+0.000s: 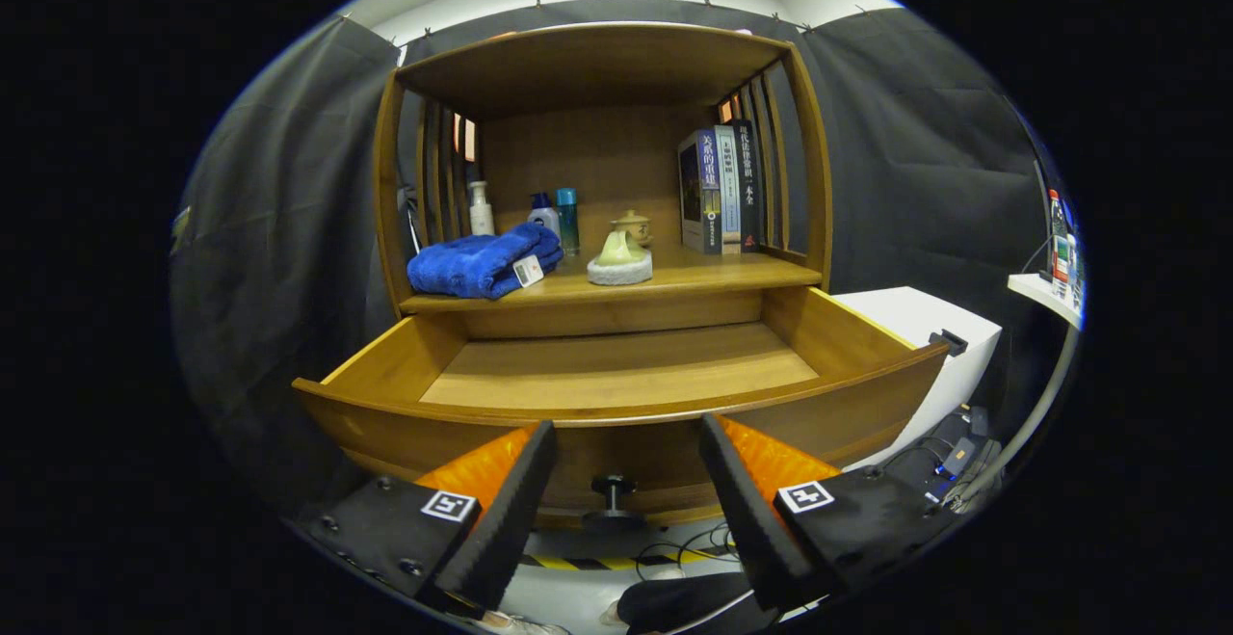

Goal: Pull open the drawer, take out the items inside it, and place them on the countertop above the cabinet.

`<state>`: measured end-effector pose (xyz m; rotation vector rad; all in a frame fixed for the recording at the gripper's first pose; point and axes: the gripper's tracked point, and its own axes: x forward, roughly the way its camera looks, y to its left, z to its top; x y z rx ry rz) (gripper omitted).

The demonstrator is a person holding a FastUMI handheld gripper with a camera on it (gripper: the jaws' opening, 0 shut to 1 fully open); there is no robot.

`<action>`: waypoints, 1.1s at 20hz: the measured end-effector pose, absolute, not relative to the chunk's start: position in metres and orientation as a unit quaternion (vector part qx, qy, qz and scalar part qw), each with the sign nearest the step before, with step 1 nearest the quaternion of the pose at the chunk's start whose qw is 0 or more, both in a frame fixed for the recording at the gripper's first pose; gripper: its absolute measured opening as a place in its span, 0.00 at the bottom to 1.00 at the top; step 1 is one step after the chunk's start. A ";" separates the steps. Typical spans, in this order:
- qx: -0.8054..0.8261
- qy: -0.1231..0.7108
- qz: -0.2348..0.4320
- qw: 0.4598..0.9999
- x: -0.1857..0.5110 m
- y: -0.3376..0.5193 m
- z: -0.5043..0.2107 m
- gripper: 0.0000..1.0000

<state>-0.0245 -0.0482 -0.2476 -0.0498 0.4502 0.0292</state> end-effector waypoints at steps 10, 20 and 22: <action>-0.019 0.210 0.016 0.977 0.000 -0.047 -0.237 0.98; -0.011 0.205 0.011 0.979 0.061 -0.034 -0.241 0.98; -0.016 0.208 0.012 0.978 0.069 -0.033 -0.242 0.98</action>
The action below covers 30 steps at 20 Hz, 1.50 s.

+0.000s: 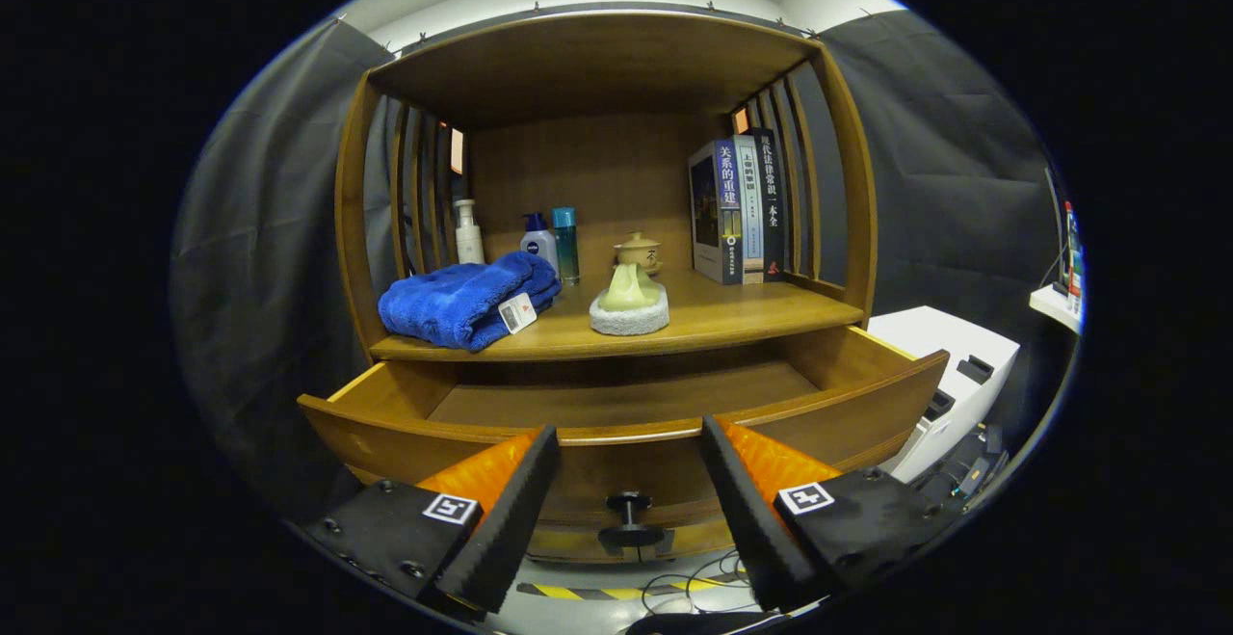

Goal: Pull open the drawer, take out the items inside it, and place them on the countertop above the cabinet.

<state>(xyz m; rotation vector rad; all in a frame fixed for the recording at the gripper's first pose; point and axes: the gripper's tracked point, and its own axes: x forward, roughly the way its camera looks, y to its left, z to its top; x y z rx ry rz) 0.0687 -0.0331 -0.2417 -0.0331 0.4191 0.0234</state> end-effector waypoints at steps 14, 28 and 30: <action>-0.014 0.220 0.012 0.975 0.121 -0.030 -0.250 0.98; -0.017 0.220 0.006 0.975 0.168 -0.026 -0.258 0.98; -0.007 0.215 0.005 0.977 0.176 -0.025 -0.261 0.98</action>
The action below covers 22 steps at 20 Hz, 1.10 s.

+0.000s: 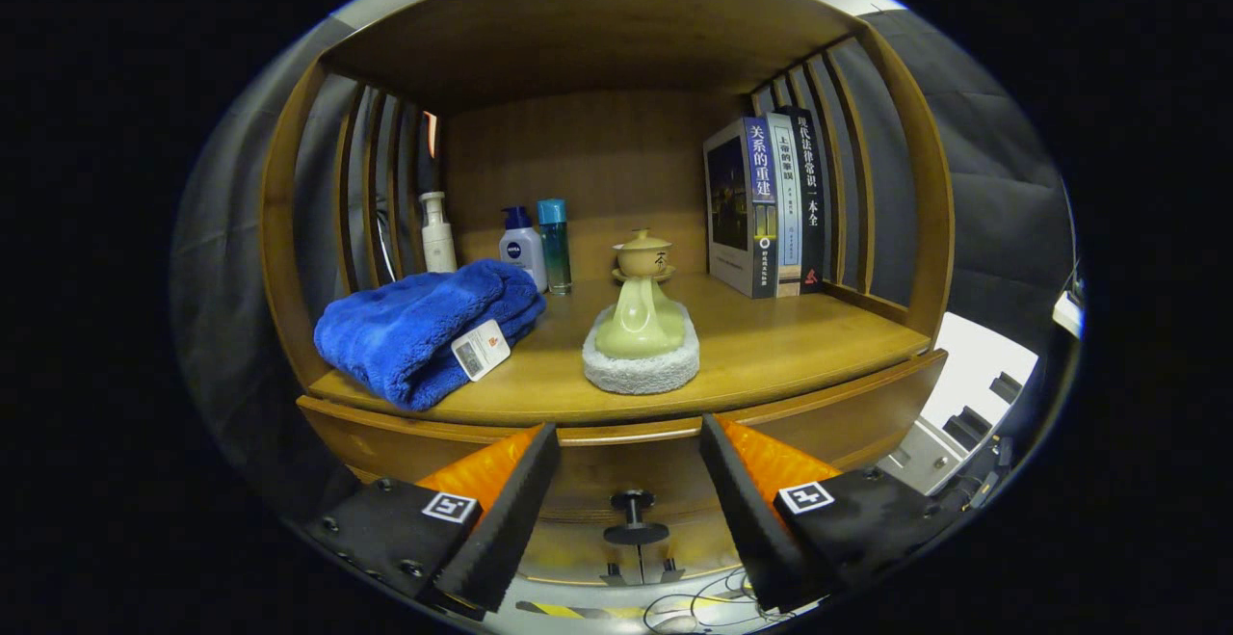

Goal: Pull open the drawer, take out the items inside it, and place them on the countertop above the cabinet.

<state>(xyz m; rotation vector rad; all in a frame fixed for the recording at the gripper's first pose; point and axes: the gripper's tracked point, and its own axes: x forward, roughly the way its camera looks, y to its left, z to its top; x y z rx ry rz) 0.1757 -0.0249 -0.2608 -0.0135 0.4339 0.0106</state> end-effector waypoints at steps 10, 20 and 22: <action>-0.016 0.227 -0.003 0.974 0.167 -0.028 -0.251 0.98; -0.015 0.147 -0.009 0.989 0.144 -0.054 -0.110 0.98; -0.017 0.132 -0.001 0.991 0.137 -0.048 -0.081 0.98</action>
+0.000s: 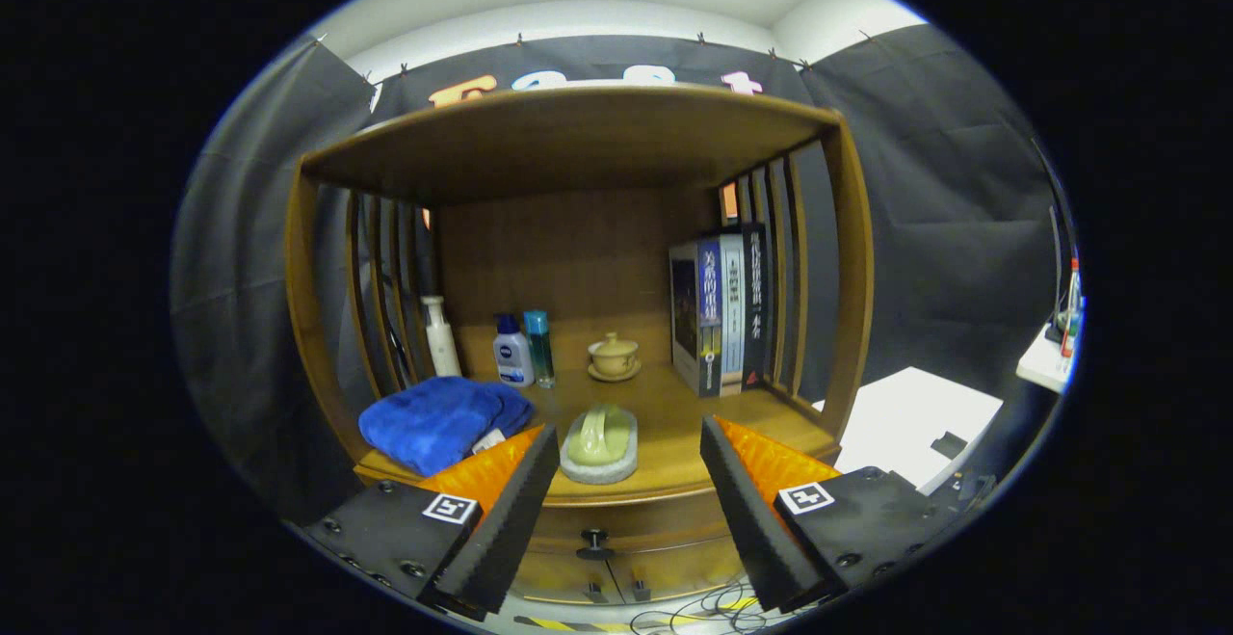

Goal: Pull open the drawer, take out the items inside it, and place them on the countertop above the cabinet.

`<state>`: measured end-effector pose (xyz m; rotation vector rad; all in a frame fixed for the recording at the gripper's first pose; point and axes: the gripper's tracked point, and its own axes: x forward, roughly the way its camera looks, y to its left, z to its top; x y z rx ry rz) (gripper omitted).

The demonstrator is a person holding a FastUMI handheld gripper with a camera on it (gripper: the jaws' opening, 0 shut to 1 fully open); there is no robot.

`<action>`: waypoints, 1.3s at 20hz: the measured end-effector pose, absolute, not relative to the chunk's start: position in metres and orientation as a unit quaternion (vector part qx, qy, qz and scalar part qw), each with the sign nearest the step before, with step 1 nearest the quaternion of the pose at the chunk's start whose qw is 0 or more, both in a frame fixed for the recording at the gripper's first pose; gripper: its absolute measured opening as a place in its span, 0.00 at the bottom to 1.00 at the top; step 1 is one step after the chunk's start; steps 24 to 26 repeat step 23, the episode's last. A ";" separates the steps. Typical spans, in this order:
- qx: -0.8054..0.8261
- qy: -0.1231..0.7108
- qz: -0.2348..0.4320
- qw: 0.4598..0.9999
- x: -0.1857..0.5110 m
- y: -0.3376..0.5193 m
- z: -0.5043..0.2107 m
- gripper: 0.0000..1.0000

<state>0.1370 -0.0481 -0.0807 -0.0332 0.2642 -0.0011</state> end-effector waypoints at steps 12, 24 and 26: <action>0.001 0.089 0.025 0.996 0.114 -0.028 0.012 0.98; -0.002 0.098 0.027 0.995 0.115 -0.023 0.007 0.98; -0.002 0.098 0.027 0.995 0.115 -0.023 0.007 0.98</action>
